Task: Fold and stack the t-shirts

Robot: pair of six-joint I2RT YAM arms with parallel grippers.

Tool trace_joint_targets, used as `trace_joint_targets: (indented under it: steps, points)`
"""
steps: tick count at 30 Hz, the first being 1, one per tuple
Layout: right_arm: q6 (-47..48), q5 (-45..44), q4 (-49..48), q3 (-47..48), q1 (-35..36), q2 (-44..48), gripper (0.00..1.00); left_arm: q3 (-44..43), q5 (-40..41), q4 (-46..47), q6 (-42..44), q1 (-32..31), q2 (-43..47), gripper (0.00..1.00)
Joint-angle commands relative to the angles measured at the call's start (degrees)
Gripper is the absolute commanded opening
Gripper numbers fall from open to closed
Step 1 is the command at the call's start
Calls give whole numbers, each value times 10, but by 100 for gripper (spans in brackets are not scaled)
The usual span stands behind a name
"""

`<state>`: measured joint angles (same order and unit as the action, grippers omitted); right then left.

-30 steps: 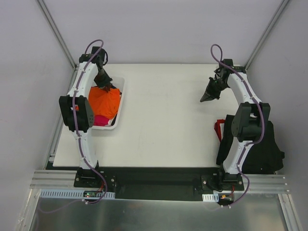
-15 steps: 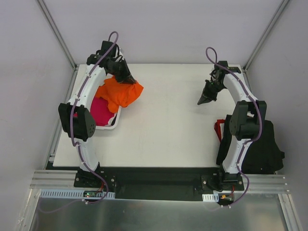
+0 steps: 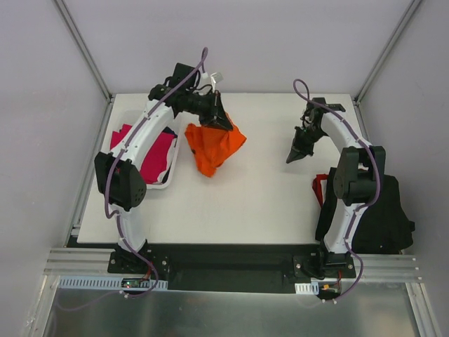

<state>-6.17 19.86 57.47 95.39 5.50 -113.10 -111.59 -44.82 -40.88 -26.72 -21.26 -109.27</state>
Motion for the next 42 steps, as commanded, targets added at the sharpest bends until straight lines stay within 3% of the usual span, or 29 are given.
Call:
trace_joint_targets:
  steps: [1,7,10,13,14,15,18,21,22,26,28,31,32,34,37,42]
  points:
    - [13,-22,17,-34,2,63,2,7,-107,46,18,-34,30,0]
    - [13,-34,12,-74,2,103,2,47,-100,44,-5,-52,20,0]
    - [10,-25,13,-86,2,111,2,66,-27,9,-26,-45,5,34]
    - [3,-22,5,-99,1,124,1,69,27,0,-18,-46,-1,43]
    - [1,-23,4,-102,1,129,1,67,33,-2,-12,-46,-4,58]
    - [1,-23,4,-106,2,133,1,65,43,-4,-10,-46,-8,99]
    - [-2,-25,0,-112,2,140,1,39,71,-44,5,-46,-34,99]
    - [-5,-25,-1,-111,2,140,1,5,231,-113,5,-45,-43,99]
    - [-6,-25,-2,-111,2,140,1,-16,349,-138,4,-44,-48,99]
    - [-9,-23,-3,-108,2,139,1,-44,549,-262,-36,-18,-68,99]
    - [-9,-24,-3,-108,3,138,1,-27,584,-277,-60,-4,-63,96]
    - [-9,-25,-1,-107,3,135,1,-2,619,-278,-102,26,-44,69]
    - [-9,-25,0,-107,2,134,1,-3,628,-278,-111,35,-42,33]
    - [-6,-26,4,-104,3,133,1,-5,627,-278,-117,70,-44,2]
    - [0,-35,14,-94,2,127,1,22,608,-273,-141,111,-44,0]
    - [14,-57,36,-71,2,125,1,124,589,-258,-167,114,4,0]
